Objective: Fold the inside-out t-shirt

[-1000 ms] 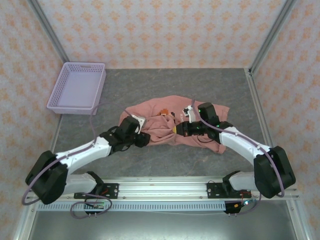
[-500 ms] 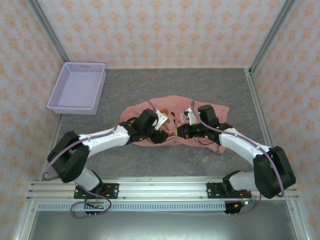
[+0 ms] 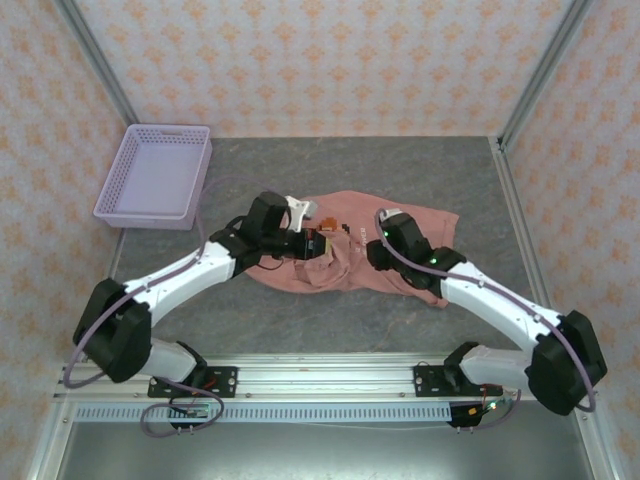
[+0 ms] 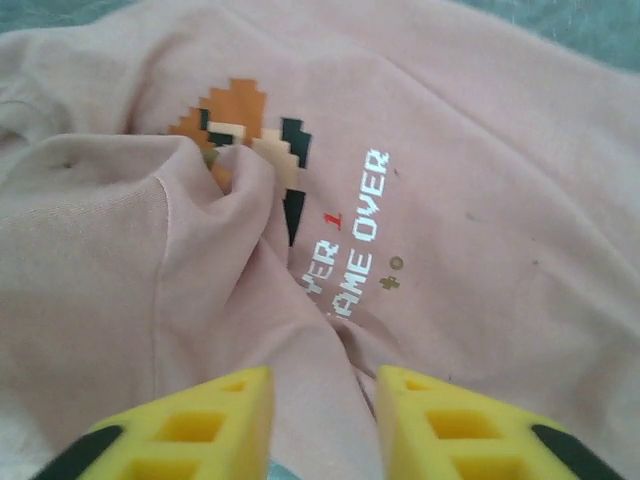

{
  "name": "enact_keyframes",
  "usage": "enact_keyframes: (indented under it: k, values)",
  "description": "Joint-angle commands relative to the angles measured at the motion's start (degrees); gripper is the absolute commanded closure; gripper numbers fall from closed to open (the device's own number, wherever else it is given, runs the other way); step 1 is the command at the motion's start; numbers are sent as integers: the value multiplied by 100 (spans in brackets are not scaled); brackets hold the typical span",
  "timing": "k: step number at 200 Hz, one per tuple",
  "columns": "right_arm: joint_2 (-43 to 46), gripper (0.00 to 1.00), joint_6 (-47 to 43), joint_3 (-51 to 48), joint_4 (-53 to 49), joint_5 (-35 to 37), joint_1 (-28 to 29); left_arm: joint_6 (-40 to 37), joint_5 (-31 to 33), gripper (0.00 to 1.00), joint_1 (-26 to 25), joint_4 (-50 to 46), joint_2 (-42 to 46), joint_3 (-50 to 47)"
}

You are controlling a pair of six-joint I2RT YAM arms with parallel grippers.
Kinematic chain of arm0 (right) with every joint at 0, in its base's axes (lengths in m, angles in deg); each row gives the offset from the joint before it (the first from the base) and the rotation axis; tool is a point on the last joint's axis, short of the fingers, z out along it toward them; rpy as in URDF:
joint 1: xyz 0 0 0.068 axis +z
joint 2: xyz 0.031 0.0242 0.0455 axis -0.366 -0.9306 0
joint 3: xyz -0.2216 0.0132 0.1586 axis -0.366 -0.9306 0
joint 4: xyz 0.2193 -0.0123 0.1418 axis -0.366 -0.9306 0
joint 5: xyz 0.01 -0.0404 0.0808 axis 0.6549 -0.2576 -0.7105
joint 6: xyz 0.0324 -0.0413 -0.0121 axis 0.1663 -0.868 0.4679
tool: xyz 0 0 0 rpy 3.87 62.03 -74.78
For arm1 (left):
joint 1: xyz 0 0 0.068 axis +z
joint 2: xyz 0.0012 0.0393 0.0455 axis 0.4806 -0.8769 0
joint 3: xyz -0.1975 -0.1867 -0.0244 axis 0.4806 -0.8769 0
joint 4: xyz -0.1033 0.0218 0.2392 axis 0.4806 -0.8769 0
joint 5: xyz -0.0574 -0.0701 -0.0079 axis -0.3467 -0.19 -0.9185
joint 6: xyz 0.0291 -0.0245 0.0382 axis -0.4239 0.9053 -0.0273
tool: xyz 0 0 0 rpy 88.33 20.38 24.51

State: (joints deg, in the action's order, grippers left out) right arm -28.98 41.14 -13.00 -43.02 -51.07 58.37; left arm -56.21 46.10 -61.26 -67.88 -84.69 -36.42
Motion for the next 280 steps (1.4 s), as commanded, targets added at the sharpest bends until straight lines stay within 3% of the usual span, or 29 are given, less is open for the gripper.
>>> enact_keyframes:
  k: [1, 19, 33, 65, 78, 92, 100, 115, 123, 150, 162, 177, 199, 217, 239, 259, 280]
  values:
    - [677, 62, -426, -361, 488, -474, 199, 1215, -286, 100, -28, 112, 175, -188]
    - [1141, 58, -363, -892, 1348, -1720, 310, 1457, -240, 100, -36, 97, 258, -181]
    - [1315, 57, -401, -1087, 1600, -1948, 530, 1564, -249, 100, -34, 30, 310, -113]
    - [848, 52, -390, -1158, 1820, -1052, 1187, 1777, -405, 100, -34, -38, 422, 35]
    - [459, 45, -231, -1142, 2233, -805, 1283, 1796, -444, 100, -43, -96, 470, 51]
    - [-21, 45, -30, -1095, 2828, -582, 1288, 1776, -452, 100, -40, -176, 521, 25]
    - [-325, 51, -7, -960, 2984, -484, 1287, 1728, -453, 100, -30, -248, 561, 31]
    - [-665, 87, -17, -744, 3093, -677, 1263, 1620, -368, 100, 13, -372, 610, 44]
    - [-637, 97, -39, -766, 3141, -1122, 1215, 1492, -254, 100, 93, -521, 629, 70]
    - [-263, 100, 235, -1109, 3351, -3386, 635, 899, 754, 100, 539, -1144, 643, 40]
    - [-242, 100, 428, -1180, 3476, -4052, 405, 467, 1615, 83, 557, -1406, 667, 75]
    - [-311, 100, 675, -1212, 3775, -4370, 246, 78, 2337, 62, 555, -1673, 713, 67]
    - [-567, 99, 978, -1167, 4224, -4623, 87, -378, 2906, 51, 423, -1821, 1216, -246]
    - [-837, 99, 943, -964, 4145, -4713, 30, -560, 2364, 49, 261, -1448, 1820, -749]
    - [-1092, 100, 978, -738, 4064, -4823, 1, -474, 940, 48, 34, -532, 2196, -1389]
    - [-1168, 100, 931, -650, 3978, -4867, -8, -439, 330, 48, -62, -67, 1880, -1596]
    - [-1119, 100, 814, -659, 3851, -4850, -12, -474, 93, 46, -60, 199, 1339, -1436]
